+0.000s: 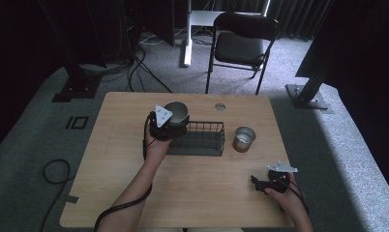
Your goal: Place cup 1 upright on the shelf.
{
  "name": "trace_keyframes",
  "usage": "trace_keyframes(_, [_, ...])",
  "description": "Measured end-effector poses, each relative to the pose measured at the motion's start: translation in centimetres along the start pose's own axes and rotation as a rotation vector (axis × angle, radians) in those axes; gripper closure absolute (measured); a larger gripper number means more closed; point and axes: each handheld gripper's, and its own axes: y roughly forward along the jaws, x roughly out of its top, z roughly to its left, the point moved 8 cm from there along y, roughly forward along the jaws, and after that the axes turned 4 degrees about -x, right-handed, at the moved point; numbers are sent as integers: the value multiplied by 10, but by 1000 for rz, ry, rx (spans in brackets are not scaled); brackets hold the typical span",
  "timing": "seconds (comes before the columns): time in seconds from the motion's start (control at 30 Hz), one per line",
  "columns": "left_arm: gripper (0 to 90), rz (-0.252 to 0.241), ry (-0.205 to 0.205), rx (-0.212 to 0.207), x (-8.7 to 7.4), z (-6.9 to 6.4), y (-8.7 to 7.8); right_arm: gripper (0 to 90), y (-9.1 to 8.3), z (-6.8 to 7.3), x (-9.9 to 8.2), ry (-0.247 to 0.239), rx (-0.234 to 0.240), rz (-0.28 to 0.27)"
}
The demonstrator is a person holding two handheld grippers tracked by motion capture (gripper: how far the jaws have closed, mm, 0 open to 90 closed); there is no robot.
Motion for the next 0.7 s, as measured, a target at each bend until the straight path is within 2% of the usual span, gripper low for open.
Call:
trace_keyframes(0.23, [142, 14, -30, 11, -15, 2, 8, 119, 0, 0, 0, 0, 0, 0])
trace_keyframes(0.33, [141, 29, -27, 15, -21, 1, 11, 119, 0, 0, 0, 0, 0, 0])
trace_keyframes(0.5, [141, 39, -44, 28, -28, 1, 14, 118, 0, 0, 0, 0, 0, 0])
trace_keyframes(0.7, [141, 53, -45, 19, -35, -2, 17, 118, 0, 0, 0, 0, 0, 0])
